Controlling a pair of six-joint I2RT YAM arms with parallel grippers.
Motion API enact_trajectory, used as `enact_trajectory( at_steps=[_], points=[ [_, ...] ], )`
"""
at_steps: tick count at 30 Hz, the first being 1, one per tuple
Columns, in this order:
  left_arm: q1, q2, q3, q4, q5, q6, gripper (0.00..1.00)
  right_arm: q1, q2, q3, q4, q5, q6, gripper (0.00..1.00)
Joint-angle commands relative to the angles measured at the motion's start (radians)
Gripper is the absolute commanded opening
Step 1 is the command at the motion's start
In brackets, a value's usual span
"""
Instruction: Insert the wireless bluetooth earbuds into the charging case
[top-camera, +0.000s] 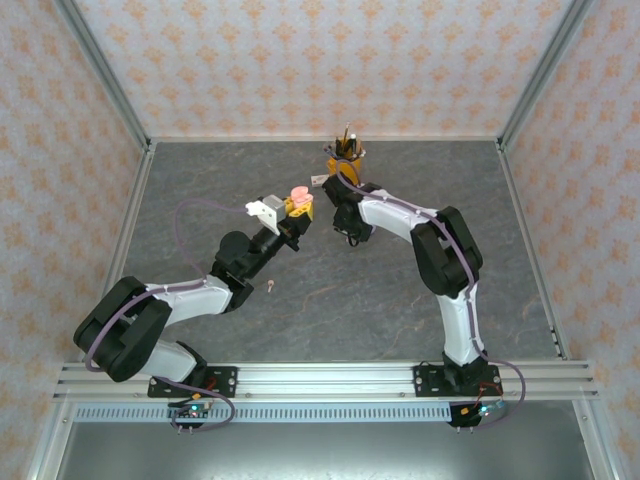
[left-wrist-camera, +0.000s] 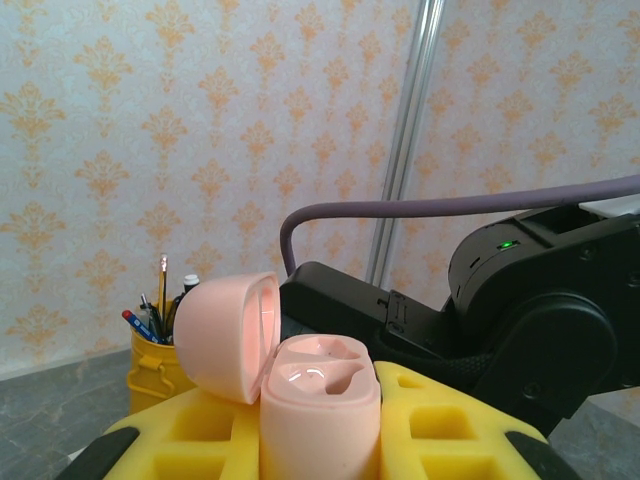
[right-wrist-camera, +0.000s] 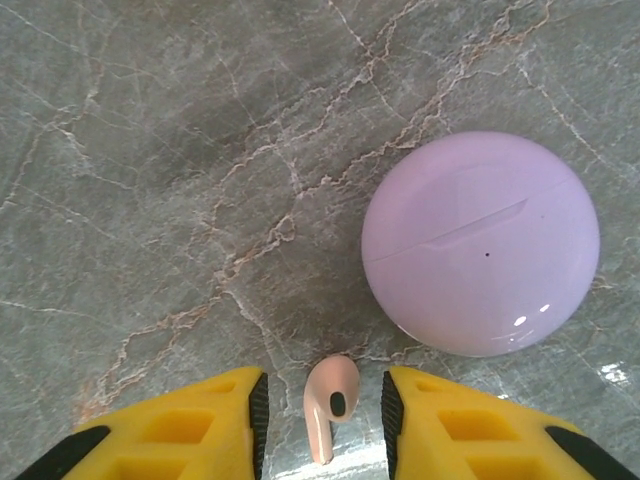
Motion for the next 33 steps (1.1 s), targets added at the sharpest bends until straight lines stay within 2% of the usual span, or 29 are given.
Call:
enact_trajectory(
  at_steps=[1,8,17,26,33],
  points=[
    [0.011,-0.013,-0.006,0.062,-0.016,0.027,0.0,-0.003,0.029,0.038,-0.035,0.039,0.011,0.36],
    [0.011,-0.016,-0.007,0.058,-0.015,0.025,0.0,-0.004,0.057,0.047,-0.033,0.04,0.005,0.32],
    [0.011,-0.023,-0.004,0.05,-0.015,0.022,0.0,-0.005,0.045,0.011,-0.011,0.015,-0.018,0.2],
    [0.011,-0.04,-0.003,0.023,-0.007,0.021,0.0,-0.005,-0.079,-0.15,0.104,-0.089,-0.067,0.16],
    [0.011,-0.052,0.0,0.003,-0.002,0.025,0.0,0.017,-0.227,-0.325,0.216,-0.227,-0.195,0.15]
  ],
)
